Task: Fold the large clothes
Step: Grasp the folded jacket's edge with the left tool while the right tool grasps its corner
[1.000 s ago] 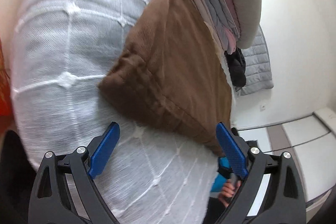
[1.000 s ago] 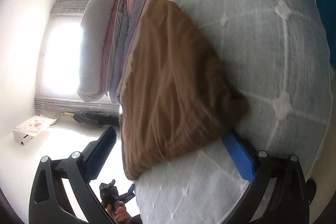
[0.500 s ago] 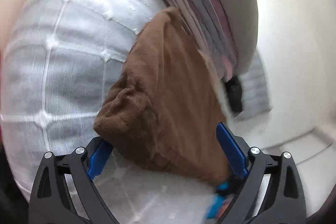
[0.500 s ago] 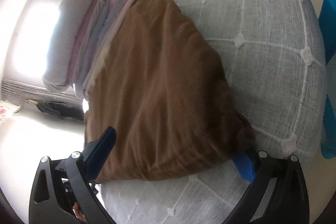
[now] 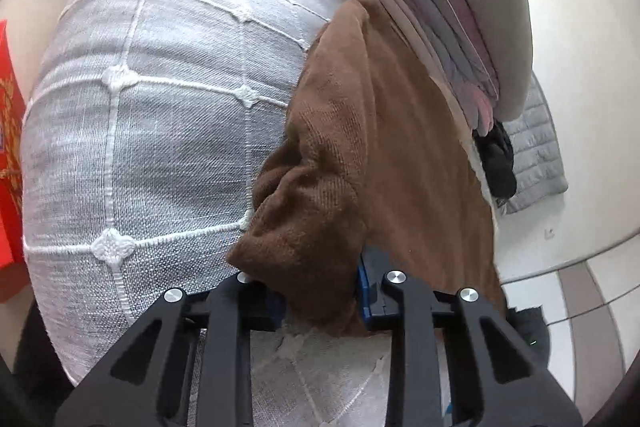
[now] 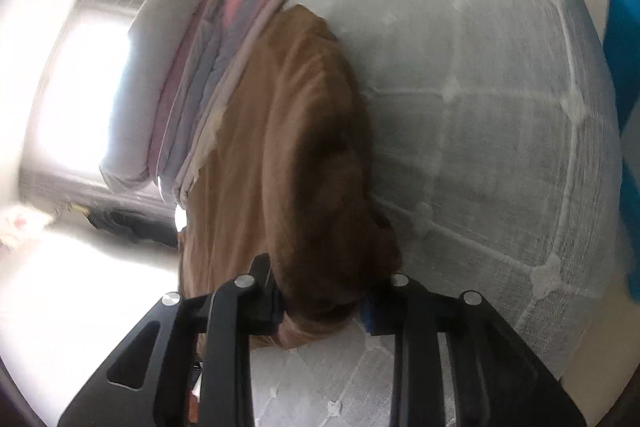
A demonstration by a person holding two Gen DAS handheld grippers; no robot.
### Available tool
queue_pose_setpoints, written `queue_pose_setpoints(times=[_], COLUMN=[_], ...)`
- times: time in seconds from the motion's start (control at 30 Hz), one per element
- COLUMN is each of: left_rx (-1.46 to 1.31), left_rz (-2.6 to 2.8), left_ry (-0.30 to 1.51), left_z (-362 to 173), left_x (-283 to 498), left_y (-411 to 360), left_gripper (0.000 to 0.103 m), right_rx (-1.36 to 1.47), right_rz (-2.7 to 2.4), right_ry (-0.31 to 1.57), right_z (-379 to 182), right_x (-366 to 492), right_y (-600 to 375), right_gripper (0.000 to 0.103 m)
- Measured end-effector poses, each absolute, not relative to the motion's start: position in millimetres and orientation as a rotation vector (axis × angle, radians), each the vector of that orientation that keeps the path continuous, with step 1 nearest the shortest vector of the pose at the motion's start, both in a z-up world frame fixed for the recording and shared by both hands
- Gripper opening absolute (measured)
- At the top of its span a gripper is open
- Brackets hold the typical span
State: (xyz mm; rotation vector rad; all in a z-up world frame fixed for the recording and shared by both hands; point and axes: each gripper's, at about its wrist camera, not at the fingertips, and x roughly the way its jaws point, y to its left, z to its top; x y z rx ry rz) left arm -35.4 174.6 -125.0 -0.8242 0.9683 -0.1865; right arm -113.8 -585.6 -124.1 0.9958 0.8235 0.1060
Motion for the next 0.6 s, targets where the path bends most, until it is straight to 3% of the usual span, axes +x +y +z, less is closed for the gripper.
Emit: queue_pose_setpoints(times=[0.27, 0.6], left_rx=[-0.832, -0.707], left_rz=[-0.312, -0.39], left_ry=[0.92, 0.977], left_z=[-86.1, -51.4], left_x=[-60.3, -156.0], left_y=[176.3, 176.2], left_gripper=[0.015, 0.016], right_rx=[1.023, 0.996], right_rz=[0.22, 0.233], right_ry=[0.674, 0.673], right_z=[-81.8, -75.8], right_x=[-149.3, -265.0], right_y=[-579.1, -581.4], right_gripper=[0.021, 0.021])
